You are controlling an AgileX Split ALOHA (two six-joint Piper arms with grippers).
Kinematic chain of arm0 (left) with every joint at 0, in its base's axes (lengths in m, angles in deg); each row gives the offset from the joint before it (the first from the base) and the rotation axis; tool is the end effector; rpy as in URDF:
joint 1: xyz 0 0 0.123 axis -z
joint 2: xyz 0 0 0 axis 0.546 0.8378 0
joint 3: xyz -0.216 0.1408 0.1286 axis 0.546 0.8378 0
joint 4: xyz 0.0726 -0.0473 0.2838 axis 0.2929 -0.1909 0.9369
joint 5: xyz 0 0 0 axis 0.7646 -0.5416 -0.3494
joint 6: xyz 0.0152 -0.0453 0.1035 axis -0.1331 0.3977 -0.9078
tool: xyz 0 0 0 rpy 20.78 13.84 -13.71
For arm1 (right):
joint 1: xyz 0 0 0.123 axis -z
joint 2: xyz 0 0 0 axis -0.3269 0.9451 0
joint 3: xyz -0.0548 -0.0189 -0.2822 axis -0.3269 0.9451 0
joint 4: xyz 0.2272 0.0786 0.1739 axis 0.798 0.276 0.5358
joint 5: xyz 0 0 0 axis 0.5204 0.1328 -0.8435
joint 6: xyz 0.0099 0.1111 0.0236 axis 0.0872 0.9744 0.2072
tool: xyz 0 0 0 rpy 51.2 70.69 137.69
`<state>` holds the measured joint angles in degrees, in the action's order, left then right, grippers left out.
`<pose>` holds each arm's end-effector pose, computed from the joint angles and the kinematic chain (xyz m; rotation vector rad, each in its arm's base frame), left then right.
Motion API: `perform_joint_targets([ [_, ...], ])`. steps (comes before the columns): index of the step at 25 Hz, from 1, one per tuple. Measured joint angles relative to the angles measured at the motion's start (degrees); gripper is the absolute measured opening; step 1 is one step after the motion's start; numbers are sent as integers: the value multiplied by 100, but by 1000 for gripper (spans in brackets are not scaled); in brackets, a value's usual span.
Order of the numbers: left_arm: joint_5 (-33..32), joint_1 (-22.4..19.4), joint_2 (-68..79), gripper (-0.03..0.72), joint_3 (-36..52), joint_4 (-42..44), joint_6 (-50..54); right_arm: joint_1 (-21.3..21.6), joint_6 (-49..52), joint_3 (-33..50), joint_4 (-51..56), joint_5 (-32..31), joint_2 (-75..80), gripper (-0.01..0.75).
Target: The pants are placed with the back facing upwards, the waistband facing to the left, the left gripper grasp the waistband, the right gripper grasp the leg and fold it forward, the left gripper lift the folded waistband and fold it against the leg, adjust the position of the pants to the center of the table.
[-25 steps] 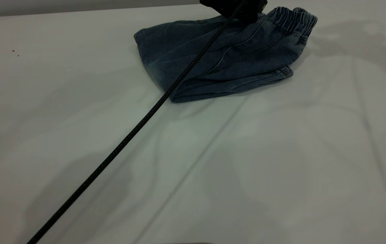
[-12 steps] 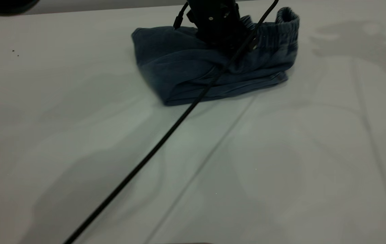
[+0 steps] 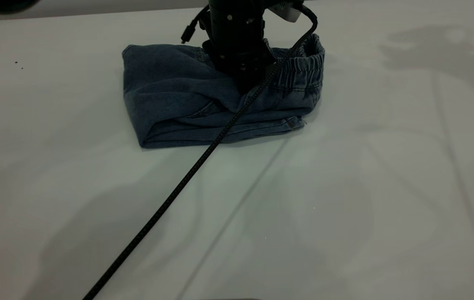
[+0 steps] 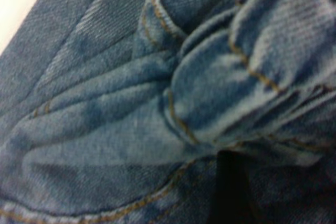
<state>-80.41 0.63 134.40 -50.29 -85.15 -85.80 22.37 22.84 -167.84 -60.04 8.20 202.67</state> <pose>0.4881 -0.3197 0.0481 1.3001 2.6593 0.0300 0.5222 0.0132 0.2808 -0.1907 2.4603 0.4243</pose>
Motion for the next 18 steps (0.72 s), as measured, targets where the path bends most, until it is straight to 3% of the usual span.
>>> perform_joint_targets([
  [8, -186, 0, -35, 412, -1386, 2, 478, 0, -22, 0, 0, -97, -711, 477],
  [18, -186, 36, -1573, 412, -1497, 447, 840, 0, 250, -12, -31, -1108, -2276, 477],
])
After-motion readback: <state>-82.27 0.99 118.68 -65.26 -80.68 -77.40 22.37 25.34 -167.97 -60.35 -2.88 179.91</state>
